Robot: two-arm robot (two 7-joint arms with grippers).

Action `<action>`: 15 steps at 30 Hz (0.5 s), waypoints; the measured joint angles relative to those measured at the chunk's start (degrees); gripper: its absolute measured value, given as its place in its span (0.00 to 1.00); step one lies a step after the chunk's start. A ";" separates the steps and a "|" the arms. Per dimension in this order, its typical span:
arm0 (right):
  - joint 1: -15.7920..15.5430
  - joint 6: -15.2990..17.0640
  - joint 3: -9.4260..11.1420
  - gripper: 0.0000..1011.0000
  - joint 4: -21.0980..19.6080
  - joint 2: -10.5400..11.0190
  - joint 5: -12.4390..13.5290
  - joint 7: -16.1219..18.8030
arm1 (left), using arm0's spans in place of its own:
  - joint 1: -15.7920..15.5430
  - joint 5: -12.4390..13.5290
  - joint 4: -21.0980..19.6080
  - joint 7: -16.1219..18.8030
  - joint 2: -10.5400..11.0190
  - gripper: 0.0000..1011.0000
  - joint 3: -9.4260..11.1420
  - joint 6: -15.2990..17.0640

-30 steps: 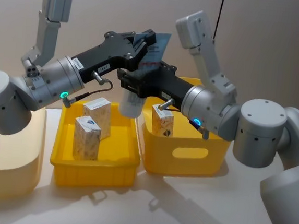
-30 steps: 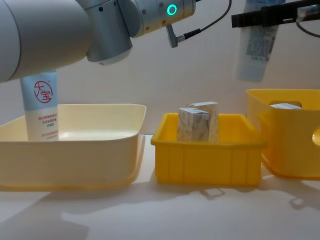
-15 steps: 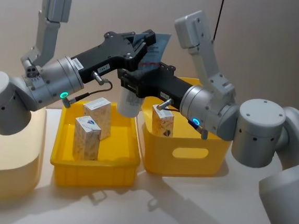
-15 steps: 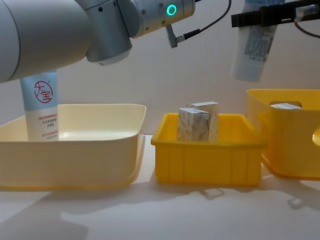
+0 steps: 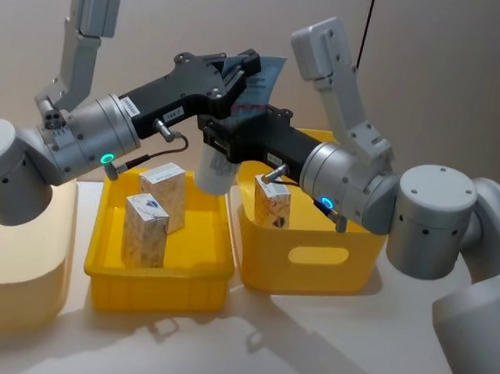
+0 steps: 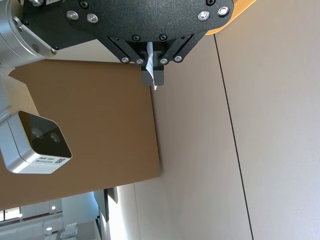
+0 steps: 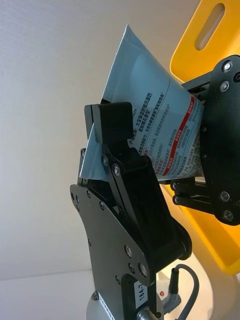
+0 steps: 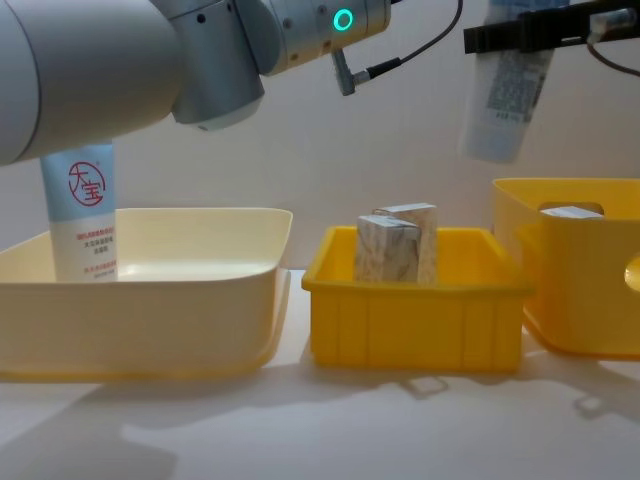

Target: Bimanual collaborative sorting of washing and personal care products

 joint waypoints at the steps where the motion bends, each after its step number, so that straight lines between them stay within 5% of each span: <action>1: 0.00 0.00 -0.01 0.59 0.00 -0.01 0.00 0.00 | 0.00 0.00 0.00 0.00 0.00 0.02 0.00 0.00; 15: 0.00 -0.01 0.00 0.51 -0.01 -0.01 0.00 0.02 | -0.01 0.01 0.01 -0.01 -0.01 0.39 0.00 0.00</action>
